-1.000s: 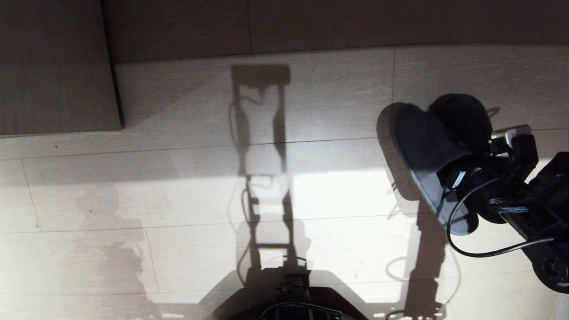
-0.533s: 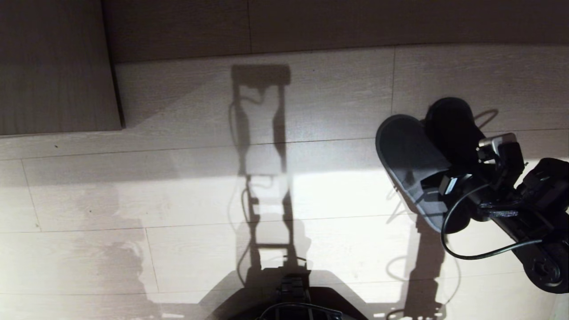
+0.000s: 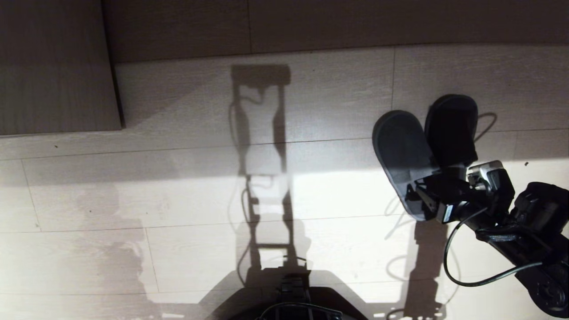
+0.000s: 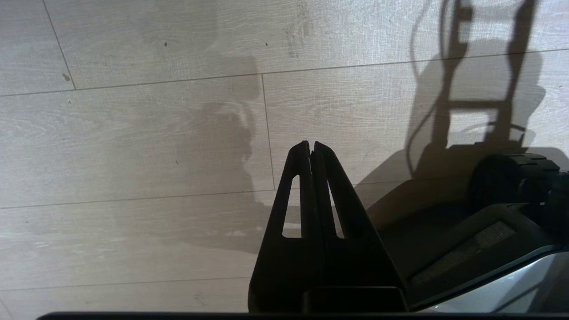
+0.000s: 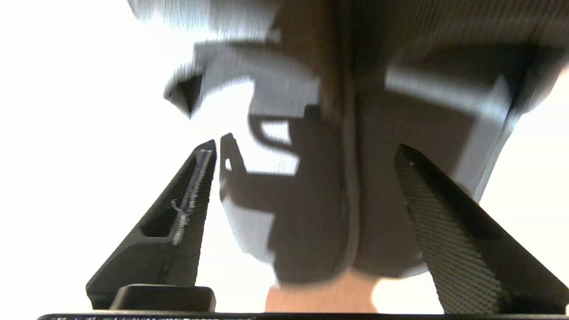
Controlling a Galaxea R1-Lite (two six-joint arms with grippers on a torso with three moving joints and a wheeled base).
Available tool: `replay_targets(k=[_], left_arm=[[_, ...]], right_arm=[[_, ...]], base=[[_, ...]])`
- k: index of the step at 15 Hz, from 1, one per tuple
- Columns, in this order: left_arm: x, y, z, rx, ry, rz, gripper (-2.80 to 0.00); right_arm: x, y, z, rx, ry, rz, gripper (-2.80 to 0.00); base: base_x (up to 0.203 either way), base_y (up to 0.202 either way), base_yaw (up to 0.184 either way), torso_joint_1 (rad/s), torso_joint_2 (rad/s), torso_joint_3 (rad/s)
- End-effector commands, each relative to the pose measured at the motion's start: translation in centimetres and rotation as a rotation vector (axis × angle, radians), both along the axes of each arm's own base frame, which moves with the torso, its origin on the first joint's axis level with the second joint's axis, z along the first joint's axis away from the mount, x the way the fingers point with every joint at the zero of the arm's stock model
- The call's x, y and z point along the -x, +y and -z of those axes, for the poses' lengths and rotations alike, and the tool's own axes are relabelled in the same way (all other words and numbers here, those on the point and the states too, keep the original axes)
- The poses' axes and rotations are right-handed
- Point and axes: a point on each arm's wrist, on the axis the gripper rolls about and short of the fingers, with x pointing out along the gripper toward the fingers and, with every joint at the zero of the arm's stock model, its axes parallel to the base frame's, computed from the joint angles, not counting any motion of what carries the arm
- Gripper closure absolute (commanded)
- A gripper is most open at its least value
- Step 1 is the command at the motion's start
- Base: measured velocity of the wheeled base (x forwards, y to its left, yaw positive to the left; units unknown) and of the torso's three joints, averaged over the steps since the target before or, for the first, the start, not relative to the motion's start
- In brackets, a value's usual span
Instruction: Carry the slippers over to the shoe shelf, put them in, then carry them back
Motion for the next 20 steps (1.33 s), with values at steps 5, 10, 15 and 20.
replay_targets(k=[5, 10, 15, 20], left_arm=[[0.0, 0.0, 0.0, 0.000, 0.001, -0.001, 0.00], [0.0, 0.0, 0.0, 0.000, 0.001, 0.000, 0.00], [0.0, 0.0, 0.0, -0.001, 0.001, -0.001, 0.00], [0.0, 0.0, 0.0, -0.001, 0.001, -0.001, 0.00]], right_arm=[[3.4, 0.2, -2.4, 0.004, -0.070, -0.002, -2.80], [8.4, 0.5, -5.4, 0.008, -0.196, -0.031, 0.00], [13.7, 0.8, -7.8, 0.001, -0.333, -0.041, 0.00], [19.5, 1.1, -8.4, -0.002, -0.316, -0.036, 0.00]], base=[[0.000, 0.000, 0.000, 0.000, 0.00, 0.000], [0.000, 0.000, 0.000, 0.000, 0.00, 0.000], [0.000, 0.000, 0.000, 0.000, 0.00, 0.000], [0.000, 0.000, 0.000, 0.000, 0.00, 0.000]])
